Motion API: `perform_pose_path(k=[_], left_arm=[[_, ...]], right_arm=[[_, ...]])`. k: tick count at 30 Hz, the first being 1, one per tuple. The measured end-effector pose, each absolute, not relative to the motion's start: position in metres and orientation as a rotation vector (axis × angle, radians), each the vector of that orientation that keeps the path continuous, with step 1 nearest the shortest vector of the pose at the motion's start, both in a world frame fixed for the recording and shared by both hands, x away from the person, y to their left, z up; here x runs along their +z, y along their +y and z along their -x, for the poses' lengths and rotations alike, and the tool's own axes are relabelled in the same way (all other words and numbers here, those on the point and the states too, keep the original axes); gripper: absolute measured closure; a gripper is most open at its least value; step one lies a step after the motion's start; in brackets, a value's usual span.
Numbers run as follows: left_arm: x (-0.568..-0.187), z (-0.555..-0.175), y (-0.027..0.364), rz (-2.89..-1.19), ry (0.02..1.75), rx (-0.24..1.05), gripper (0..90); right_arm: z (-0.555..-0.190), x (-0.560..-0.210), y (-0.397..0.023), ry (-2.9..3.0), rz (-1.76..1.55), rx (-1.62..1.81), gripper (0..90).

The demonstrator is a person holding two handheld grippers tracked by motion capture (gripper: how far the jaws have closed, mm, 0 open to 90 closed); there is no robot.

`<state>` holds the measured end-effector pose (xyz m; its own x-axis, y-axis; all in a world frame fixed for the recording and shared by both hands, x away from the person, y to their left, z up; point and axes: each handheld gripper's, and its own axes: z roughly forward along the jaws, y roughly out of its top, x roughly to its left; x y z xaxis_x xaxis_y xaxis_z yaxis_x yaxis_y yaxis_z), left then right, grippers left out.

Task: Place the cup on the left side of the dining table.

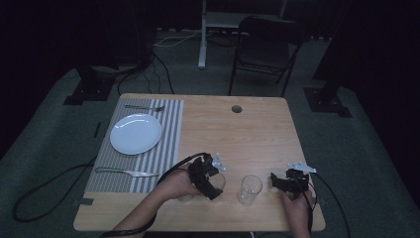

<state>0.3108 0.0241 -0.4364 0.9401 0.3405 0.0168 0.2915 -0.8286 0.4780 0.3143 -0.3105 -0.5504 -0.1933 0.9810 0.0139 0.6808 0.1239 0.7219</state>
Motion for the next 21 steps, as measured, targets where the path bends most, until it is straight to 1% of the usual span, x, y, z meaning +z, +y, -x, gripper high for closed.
perform_pose_path(k=[4,5,6,7,8,18,21], left_arm=[[-0.438,-0.309,0.018,-2.648,0.429,0.145,16.8],[-0.438,-0.309,0.018,-2.646,0.419,0.135,23.3],[-0.438,-0.309,0.018,-2.646,0.419,0.135,26.1],[-0.438,-0.309,0.017,-2.651,0.412,0.129,26.1],[-0.438,-0.308,0.016,-2.657,0.400,0.141,28.6],[-0.436,-0.310,0.012,-2.687,0.399,0.140,29.1],[-0.435,-0.312,0.010,-2.677,0.404,0.172,29.2]], right_arm=[[-0.314,-0.550,-0.311,1.938,-1.598,0.840,12.4],[-0.314,-0.550,-0.311,1.938,-1.598,0.840,12.4],[-0.314,-0.550,-0.311,1.938,-1.598,0.840,12.4],[-0.314,-0.550,-0.311,1.938,-1.598,0.840,12.4],[-0.314,-0.550,-0.311,1.939,-1.598,0.840,12.4],[-0.314,-0.550,-0.311,1.938,-1.599,0.840,12.4],[-0.314,-0.550,-0.311,1.939,-1.598,0.840,12.4]])
